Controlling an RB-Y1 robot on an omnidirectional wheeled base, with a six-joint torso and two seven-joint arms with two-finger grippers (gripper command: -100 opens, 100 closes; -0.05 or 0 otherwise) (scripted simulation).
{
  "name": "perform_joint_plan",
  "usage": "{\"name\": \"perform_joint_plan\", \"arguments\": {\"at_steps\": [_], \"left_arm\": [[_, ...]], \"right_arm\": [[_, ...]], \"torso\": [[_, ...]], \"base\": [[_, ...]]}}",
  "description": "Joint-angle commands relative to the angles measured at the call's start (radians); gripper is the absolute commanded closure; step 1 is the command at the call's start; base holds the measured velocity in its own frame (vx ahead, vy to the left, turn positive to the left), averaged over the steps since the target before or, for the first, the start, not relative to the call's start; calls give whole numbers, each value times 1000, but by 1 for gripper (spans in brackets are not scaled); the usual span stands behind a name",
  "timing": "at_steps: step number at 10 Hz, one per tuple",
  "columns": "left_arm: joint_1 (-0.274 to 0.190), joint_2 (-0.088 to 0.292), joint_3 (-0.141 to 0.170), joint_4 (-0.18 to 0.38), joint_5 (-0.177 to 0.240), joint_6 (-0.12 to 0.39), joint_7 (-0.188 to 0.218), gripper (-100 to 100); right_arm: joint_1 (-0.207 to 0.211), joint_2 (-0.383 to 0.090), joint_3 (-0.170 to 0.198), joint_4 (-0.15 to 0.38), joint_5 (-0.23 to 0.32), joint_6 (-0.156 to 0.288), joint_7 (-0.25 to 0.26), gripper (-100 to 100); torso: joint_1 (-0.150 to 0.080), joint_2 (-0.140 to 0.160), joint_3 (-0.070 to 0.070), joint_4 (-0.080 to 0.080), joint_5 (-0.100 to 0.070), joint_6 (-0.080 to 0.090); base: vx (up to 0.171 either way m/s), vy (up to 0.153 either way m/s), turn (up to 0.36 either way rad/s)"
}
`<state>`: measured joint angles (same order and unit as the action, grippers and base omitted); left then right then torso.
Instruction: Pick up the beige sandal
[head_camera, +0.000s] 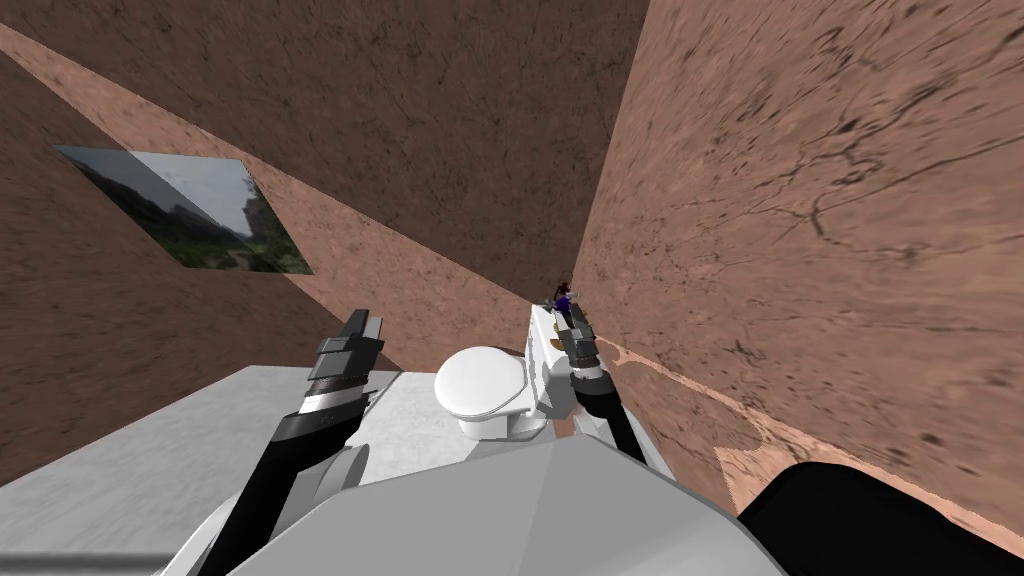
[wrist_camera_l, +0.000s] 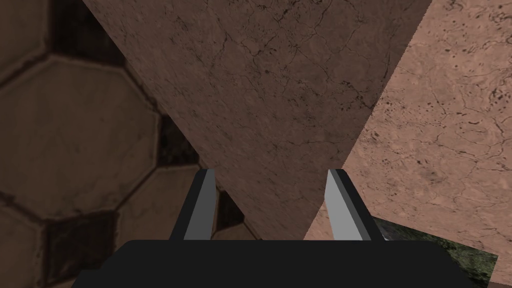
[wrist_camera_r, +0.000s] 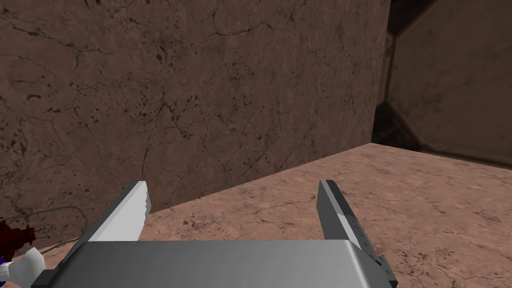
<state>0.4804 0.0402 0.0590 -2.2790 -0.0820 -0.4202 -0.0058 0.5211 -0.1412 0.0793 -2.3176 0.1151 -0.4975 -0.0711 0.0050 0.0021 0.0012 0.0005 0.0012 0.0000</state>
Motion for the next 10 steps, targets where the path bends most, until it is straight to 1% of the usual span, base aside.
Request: {"name": "perform_joint_plan", "arguments": {"at_steps": [1, 2, 3, 4, 5, 6, 7, 8, 9, 10], "left_arm": [[0, 0, 0, 0, 0, 0, 0, 0], [0, 0, 0, 0, 0, 0, 0, 0], [0, 0, 0, 0, 0, 0, 0, 0], [0, 0, 0, 0, 0, 0, 0, 0], [0, 0, 0, 0, 0, 0, 0, 0], [0, 0, 0, 0, 0, 0, 0, 0], [0, 0, 0, 0, 0, 0, 0, 0], [0, 0, 0, 0, 0, 0, 0, 0], [0, 0, 0, 0, 0, 0, 0, 0], [0, 0, 0, 0, 0, 0, 0, 0]], "right_arm": [[12, -50, 1, 22, 0, -1, -20, -100], [21, -83, 3, 43, 2, -1, -37, -100], [21, -99, 3, 43, 2, -1, -37, -100], [30, -137, 5, 67, 4, -1, -54, -100], [30, -147, 5, 67, 4, -1, -54, -100], [39, -185, 6, 92, 7, -1, -72, -100], [39, -197, 6, 92, 7, -1, -72, -100], [47, -238, 7, 120, 10, -1, -89, -100], [47, -250, 7, 120, 10, -1, -89, -100], [55, -290, 7, 149, 14, -2, -106, -100]], "torso": [[0, 0, 0, 0, 0, 0], [-1, 1, 0, 0, 0, 0], [1, 1, 1, 0, 0, 0], [0, 1, 1, 0, 0, 0], [1, 2, 1, 0, 0, 0], [-1, 1, 1, 0, 0, 0], [-1, 1, 1, 0, 0, 0], [-2, 1, 0, 0, 0, 0], [0, 1, 1, 0, 0, 0], [0, 0, 0, 0, 0, 0]], "base": [[-43, 63, 0], [-57, 98, -2], [-53, 80, -9], [-52, 86, 2], [-38, 61, -7], [-50, 56, 0], [-40, 53, -4], [-42, 77, 1], [-37, 80, -7], [-61, 92, 1]]}}
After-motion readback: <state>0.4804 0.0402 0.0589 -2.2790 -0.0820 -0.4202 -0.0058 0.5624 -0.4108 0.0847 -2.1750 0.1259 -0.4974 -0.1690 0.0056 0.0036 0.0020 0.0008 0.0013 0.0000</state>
